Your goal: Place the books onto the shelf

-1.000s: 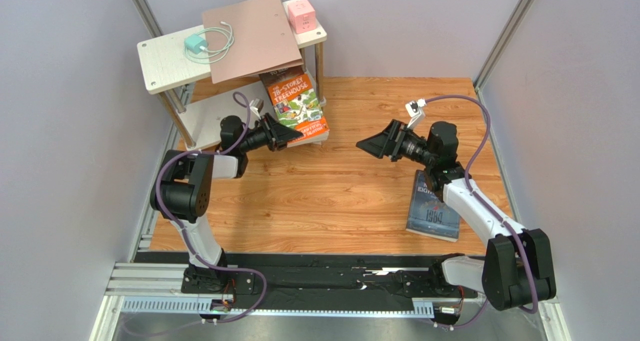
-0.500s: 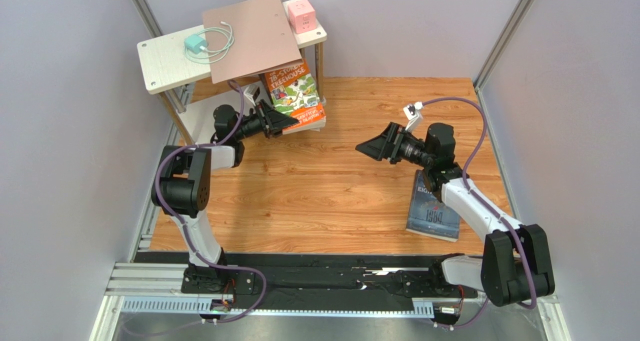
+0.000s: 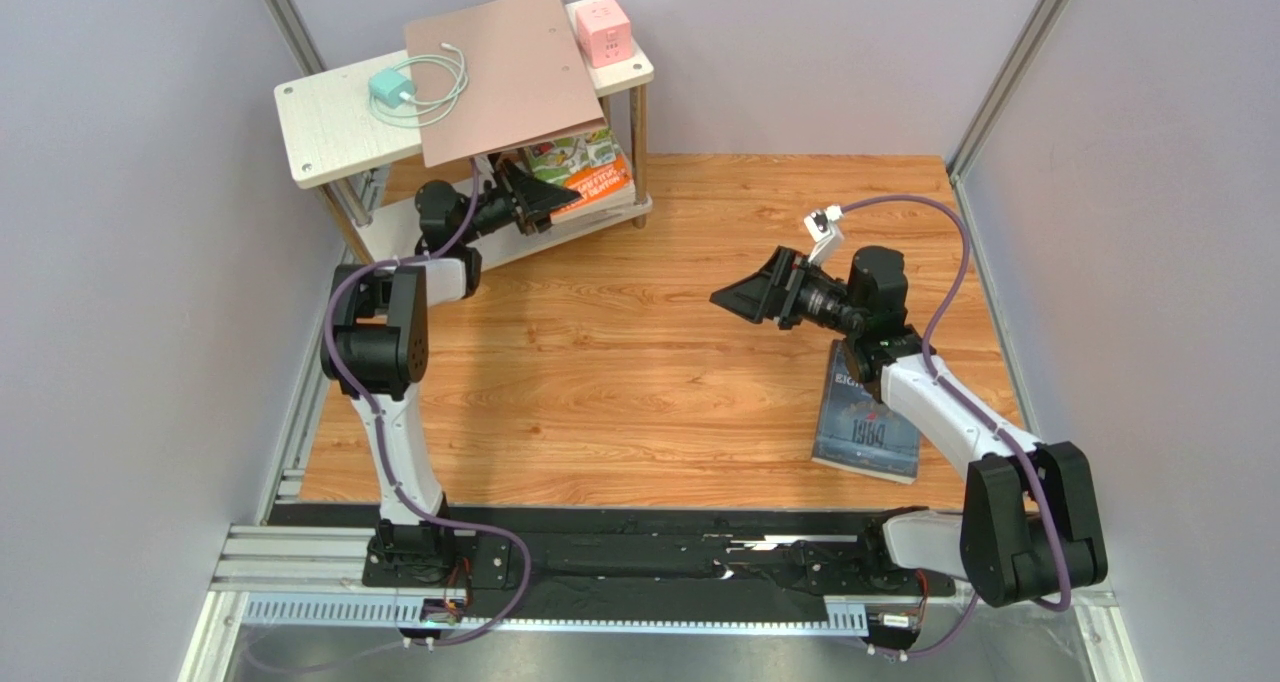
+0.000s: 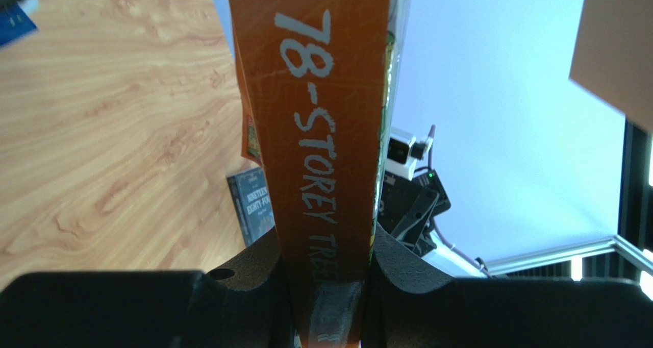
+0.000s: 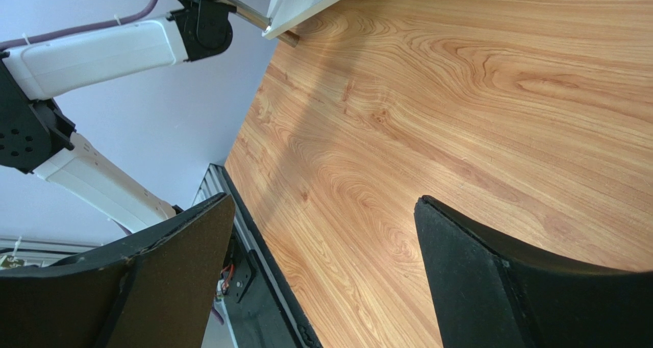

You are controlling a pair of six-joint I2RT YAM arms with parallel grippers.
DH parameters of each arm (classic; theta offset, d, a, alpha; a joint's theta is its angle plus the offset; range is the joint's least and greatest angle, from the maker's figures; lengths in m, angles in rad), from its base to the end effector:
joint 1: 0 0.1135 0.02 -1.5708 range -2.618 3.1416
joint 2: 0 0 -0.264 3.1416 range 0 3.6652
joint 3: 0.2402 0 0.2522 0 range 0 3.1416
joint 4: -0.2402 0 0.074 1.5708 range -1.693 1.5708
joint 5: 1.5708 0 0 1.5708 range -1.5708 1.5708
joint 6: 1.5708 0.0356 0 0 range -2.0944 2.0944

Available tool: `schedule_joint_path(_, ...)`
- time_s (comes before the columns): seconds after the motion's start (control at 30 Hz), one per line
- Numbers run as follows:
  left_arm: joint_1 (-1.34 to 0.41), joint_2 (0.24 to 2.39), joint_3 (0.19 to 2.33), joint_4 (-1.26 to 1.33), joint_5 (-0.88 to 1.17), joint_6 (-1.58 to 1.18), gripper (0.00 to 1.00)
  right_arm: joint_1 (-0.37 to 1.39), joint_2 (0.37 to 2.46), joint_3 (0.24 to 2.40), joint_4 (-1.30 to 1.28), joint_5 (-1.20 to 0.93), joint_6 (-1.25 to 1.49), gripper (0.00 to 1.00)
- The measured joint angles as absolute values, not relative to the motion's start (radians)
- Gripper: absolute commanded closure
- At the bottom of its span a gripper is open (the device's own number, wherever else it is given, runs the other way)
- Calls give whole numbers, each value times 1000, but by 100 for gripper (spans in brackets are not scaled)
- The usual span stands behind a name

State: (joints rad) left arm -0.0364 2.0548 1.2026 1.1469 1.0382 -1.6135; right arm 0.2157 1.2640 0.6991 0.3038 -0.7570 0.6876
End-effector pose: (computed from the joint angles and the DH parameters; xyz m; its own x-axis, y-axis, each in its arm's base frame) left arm 0.4360 -0.0466 0.2290 -0.8539 -0.4765 -0.2091 0.2540 -0.0309 -0.9667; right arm 0.2642 0.0829 0.2589 -0.7049 0.3179 -0.6341 -0.4610 0.4740 0.7502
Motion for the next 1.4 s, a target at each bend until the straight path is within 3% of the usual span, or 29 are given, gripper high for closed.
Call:
schedule_joint_path(0.53, -17, 2213, 1502, 937, 1041, -1582, 100, 216, 1291, 678, 304, -760, 679, 6)
schedule_joint_path(0.73, -17, 2257, 1615, 660, 1023, -1444, 100, 216, 1291, 673, 303, -760, 674, 6)
schedule_joint_path(1.0, -16, 2271, 1655, 405, 970, -1288, 84, 216, 1291, 670, 295, -761, 663, 6)
schedule_joint_path(1.2, -16, 2322, 1761, 257, 963, -1215, 62, 216, 1291, 668, 285, -761, 657, 6)
schedule_joint_path(1.4, -16, 2323, 1797, 136, 933, -1126, 61, 216, 1291, 668, 284, -761, 656, 6)
